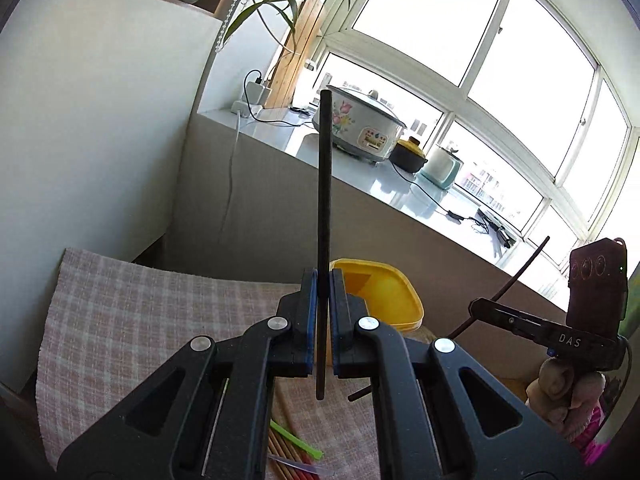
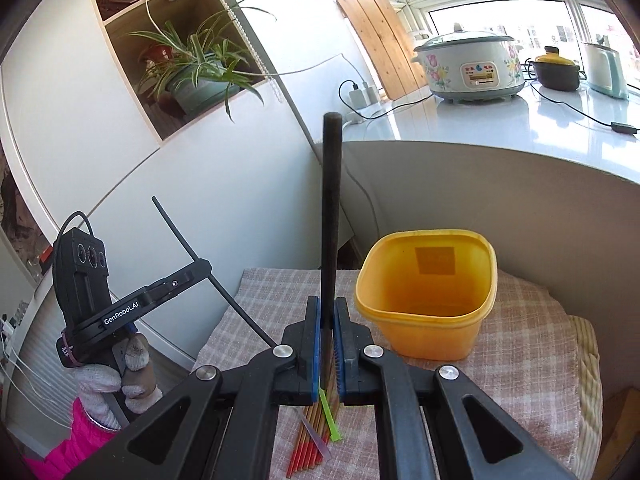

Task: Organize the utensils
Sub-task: 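Carry the black chopstick with the right gripper over the yellow container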

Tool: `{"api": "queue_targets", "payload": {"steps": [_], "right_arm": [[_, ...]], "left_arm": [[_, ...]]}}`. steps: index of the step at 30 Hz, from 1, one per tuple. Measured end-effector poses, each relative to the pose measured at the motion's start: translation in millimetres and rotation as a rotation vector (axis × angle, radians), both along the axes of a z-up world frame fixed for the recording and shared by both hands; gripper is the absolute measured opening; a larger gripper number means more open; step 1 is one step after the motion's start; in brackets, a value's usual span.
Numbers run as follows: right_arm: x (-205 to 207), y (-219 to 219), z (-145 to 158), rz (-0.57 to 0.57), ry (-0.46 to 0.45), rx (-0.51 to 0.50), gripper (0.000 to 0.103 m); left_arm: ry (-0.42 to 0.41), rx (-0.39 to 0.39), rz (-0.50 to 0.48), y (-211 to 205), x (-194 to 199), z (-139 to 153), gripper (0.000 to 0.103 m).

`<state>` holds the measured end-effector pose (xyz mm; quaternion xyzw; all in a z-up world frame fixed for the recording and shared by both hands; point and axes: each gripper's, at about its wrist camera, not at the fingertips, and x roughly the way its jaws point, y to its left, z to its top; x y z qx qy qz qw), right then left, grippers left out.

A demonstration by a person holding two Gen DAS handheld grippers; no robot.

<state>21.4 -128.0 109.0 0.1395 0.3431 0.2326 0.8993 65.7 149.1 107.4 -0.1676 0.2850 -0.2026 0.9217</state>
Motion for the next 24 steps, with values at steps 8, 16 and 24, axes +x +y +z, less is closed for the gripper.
{"api": "queue_targets", "payload": {"steps": [8, 16, 24], "right_arm": [[18.5, -22.8, 22.4, -0.065, -0.052, 0.008, 0.003], [38.1, -36.9, 33.9, -0.110, -0.082, 0.012, 0.003], [63.1, -42.6, 20.0, -0.173, -0.056, -0.041, 0.003]], "left_arm": [[-0.046, -0.019, -0.031, -29.9, 30.9, 24.3, 0.003], [-0.080, -0.024, -0.033, -48.5, 50.8, 40.8, 0.003], [-0.043, 0.003, -0.030, -61.8, 70.8, 26.1, 0.003]]}}
